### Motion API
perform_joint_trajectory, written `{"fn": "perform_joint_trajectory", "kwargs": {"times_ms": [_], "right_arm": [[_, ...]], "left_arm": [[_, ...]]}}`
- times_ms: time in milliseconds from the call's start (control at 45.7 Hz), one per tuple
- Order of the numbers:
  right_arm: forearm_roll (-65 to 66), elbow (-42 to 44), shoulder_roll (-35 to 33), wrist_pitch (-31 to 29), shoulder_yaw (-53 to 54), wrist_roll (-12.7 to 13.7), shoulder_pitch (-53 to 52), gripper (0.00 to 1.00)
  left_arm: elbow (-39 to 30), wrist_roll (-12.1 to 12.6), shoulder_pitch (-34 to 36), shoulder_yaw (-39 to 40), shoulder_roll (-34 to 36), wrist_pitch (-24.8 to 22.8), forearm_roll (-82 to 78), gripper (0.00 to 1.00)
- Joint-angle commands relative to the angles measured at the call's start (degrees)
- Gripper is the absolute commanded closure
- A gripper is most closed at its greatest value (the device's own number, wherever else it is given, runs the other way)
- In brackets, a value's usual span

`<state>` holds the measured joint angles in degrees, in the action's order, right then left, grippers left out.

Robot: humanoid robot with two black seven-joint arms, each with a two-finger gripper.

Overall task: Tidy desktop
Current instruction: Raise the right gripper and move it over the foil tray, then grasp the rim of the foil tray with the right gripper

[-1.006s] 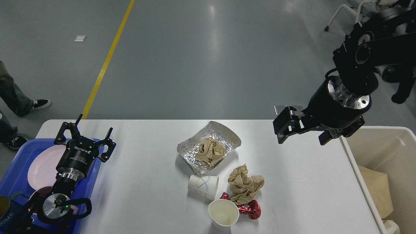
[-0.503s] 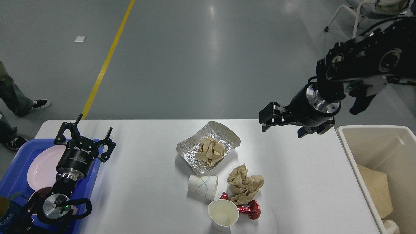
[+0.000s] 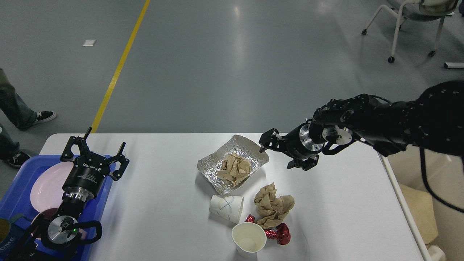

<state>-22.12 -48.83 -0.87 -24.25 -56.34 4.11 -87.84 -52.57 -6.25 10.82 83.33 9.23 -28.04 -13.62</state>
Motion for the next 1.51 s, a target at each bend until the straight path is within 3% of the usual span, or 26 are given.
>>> {"fn": "perform_joint_trajectory", "kwargs": {"times_ms": [0,459,787,1028,1268,1400,1487], "right_arm": [[-1.34,6.38,2.8,0.26,0.79,0.02,5.83,0.0],[0.5,24.13,10.97,6.76,7.73,0.19,22.09,0.04],[1.38,25.46,11.07,14.58,8.08,0.11,25.18,0.06],[1.38,24.75,11.07,14.85,9.84,-0.07,25.53,0.27],[1.38,25.28,10.98,15.99,10.11,-0.16,26.85,0.29],[1.47,25.28,10.98,16.17,10.11,-0.07,27.28,0.57],[1.38,25.28,10.98,16.43,10.11,-0.07,27.29,0.67]], "left_arm": [[0.01,0.01,-0.01,-0.01,0.0,0.0,0.0,0.04],[0.01,0.01,-0.01,-0.01,0.0,0.0,0.0,0.04],[0.01,0.01,0.08,-0.09,0.0,0.0,0.0,0.04],[0.01,0.01,-0.01,-0.01,0.0,0.0,0.0,0.04],[0.01,0.01,0.08,-0.01,0.0,0.0,0.0,0.04],[0.01,0.01,-0.01,-0.01,0.0,0.0,0.0,0.04],[0.01,0.01,-0.01,-0.01,0.0,0.0,0.0,0.04]]}}
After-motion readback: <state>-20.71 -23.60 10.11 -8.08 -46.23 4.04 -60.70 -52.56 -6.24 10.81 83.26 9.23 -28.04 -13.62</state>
